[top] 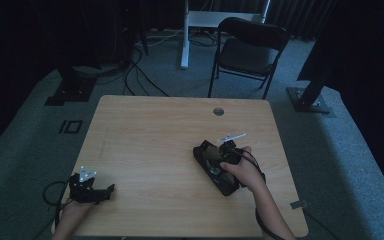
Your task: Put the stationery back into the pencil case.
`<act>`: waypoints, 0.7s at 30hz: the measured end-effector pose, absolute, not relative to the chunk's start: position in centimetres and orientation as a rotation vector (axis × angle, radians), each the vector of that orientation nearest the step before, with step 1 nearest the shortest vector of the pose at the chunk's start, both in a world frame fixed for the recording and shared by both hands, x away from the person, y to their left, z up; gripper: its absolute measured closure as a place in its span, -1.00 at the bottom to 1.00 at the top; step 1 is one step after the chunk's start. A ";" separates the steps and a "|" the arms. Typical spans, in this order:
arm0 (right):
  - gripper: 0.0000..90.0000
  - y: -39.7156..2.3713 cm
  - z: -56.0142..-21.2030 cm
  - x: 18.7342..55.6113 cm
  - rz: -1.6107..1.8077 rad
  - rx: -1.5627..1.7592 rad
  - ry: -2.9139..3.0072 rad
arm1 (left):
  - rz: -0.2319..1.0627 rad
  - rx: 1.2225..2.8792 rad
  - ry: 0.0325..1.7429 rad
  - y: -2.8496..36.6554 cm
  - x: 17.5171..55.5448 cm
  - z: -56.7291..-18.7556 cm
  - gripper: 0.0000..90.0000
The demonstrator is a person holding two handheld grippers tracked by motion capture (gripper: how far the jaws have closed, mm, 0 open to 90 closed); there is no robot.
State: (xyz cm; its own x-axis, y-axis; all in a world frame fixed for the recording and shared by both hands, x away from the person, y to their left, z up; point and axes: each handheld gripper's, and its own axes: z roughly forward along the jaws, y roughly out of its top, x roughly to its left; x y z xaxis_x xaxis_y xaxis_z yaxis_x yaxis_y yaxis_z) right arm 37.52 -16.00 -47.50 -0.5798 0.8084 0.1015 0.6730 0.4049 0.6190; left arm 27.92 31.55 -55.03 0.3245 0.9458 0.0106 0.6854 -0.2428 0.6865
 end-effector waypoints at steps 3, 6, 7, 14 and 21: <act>-0.17 -16.5 -47.2 37.1 0.982 1.305 2.422 | 0.581 2.013 1.431 31.5 27.9 -55.0 -1.00; -0.19 -16.9 -46.9 36.6 1.030 1.288 2.411 | 0.581 2.013 1.431 31.5 27.9 -55.0 -1.00; -0.19 -17.1 -46.8 36.5 1.050 1.277 2.408 | 0.581 2.013 1.431 31.5 27.9 -55.0 -1.00; -0.21 -17.6 -46.5 35.6 1.111 1.245 2.390 | 0.581 2.013 1.431 31.5 27.9 -55.0 -1.00; -0.25 -18.3 -46.1 34.9 1.184 1.235 2.346 | 0.581 2.013 1.431 31.5 27.9 -55.0 -1.00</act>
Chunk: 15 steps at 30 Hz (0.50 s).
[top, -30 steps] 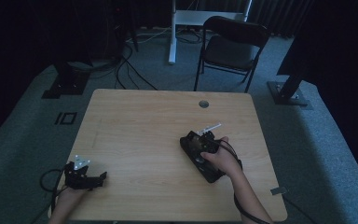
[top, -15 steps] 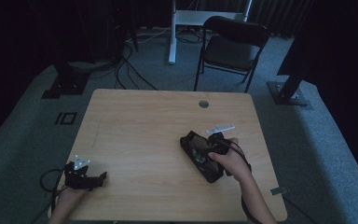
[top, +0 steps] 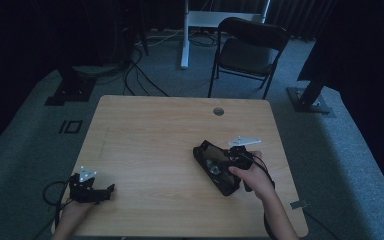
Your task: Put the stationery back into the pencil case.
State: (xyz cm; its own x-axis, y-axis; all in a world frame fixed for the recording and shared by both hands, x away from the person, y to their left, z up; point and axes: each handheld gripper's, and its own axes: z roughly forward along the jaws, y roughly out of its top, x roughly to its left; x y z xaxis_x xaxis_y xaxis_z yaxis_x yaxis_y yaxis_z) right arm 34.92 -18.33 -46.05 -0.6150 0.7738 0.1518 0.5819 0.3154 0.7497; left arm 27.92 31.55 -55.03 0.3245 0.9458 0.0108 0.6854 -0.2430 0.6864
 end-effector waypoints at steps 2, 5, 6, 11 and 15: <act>-0.26 -18.6 -45.9 34.8 1.200 1.231 2.323 | 0.581 2.013 1.431 31.5 27.9 -55.0 -1.00; -0.29 -19.2 -45.8 34.6 1.226 1.219 2.276 | 0.581 2.013 1.431 31.5 27.9 -55.0 -1.00; -0.30 -19.4 -45.7 34.6 1.231 1.220 2.261 | 0.581 2.013 1.431 31.5 27.9 -55.0 -1.00; -0.30 -20.5 -45.7 34.4 1.264 1.222 2.191 | 0.581 2.013 1.431 31.5 27.9 -55.0 -1.00; -0.32 -21.3 -45.8 34.3 1.276 1.224 2.145 | 0.581 2.013 1.431 31.5 27.9 -55.0 -1.00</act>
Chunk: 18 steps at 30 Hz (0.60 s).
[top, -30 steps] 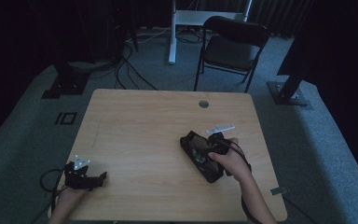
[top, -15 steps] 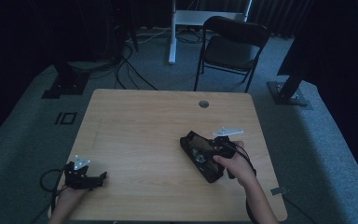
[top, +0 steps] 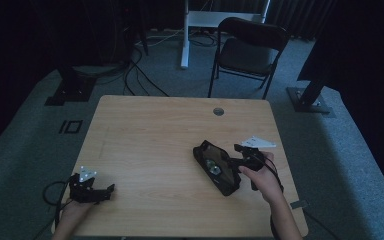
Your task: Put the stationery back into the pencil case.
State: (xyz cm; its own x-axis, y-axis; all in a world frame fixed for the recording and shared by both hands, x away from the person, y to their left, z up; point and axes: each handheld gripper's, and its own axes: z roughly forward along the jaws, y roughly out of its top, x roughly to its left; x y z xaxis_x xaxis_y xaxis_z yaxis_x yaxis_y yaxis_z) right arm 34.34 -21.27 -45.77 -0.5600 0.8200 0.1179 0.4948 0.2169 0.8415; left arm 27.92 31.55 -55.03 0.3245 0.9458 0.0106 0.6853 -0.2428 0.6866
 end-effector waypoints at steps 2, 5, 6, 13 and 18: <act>-0.33 -21.7 -45.9 34.4 1.270 1.231 2.125 | 0.581 2.013 1.431 31.5 27.9 -55.0 -1.00; -0.34 -22.4 -46.3 34.5 1.248 1.259 2.099 | 0.581 2.013 1.431 31.5 27.9 -55.0 -1.00; -0.34 -22.6 -46.5 34.5 1.234 1.261 2.092 | 0.581 2.012 1.431 31.5 27.9 -55.0 -1.00; -0.35 -23.9 -47.8 34.9 1.179 1.313 2.047 | 0.581 2.012 1.431 31.5 27.9 -55.0 -1.00; -0.38 -24.8 -48.8 35.0 1.151 1.362 2.013 | 0.581 2.012 1.431 31.5 27.9 -55.0 -1.00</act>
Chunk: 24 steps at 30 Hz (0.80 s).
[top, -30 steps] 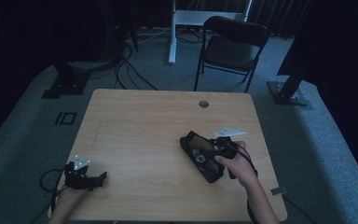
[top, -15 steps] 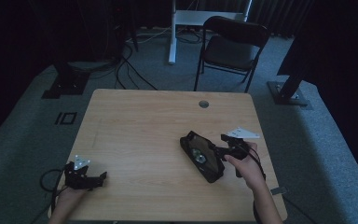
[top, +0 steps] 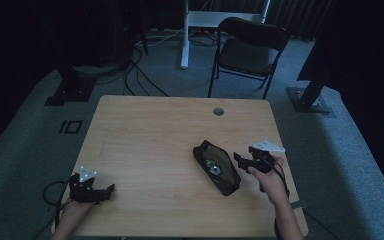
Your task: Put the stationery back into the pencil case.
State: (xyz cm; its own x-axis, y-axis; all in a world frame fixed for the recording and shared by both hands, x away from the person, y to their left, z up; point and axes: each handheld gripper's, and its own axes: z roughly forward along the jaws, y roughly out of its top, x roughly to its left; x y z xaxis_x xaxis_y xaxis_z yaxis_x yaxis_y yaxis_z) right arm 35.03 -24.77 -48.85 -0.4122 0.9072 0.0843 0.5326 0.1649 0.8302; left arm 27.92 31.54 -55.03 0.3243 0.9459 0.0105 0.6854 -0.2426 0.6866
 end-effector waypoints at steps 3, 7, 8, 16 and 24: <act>-0.41 -25.1 -49.4 35.0 1.133 1.389 1.993 | 0.581 2.012 1.431 31.5 27.9 -55.0 -1.00; -0.43 -25.6 -50.2 35.1 1.104 1.412 1.978 | 0.581 2.012 1.432 31.5 27.9 -55.0 -1.00; -0.44 -25.7 -50.4 35.1 1.098 1.420 1.974 | 0.582 2.011 1.432 31.5 27.9 -55.0 -1.00; -0.48 -26.6 -52.1 35.1 1.050 1.479 1.958 | 0.582 2.010 1.431 31.5 27.9 -55.0 -1.00; -0.48 -26.9 -53.3 34.8 0.980 1.532 1.943 | 0.582 2.010 1.431 31.5 27.9 -55.0 -1.00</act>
State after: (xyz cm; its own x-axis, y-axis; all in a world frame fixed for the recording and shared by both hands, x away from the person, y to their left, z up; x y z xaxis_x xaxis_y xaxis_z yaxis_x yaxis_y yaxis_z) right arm 34.80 -26.92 -53.35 -0.2613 0.9632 0.0622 0.6227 0.1191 0.7733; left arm 27.91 31.53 -55.04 0.3234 0.9462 0.0103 0.6845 -0.2415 0.6879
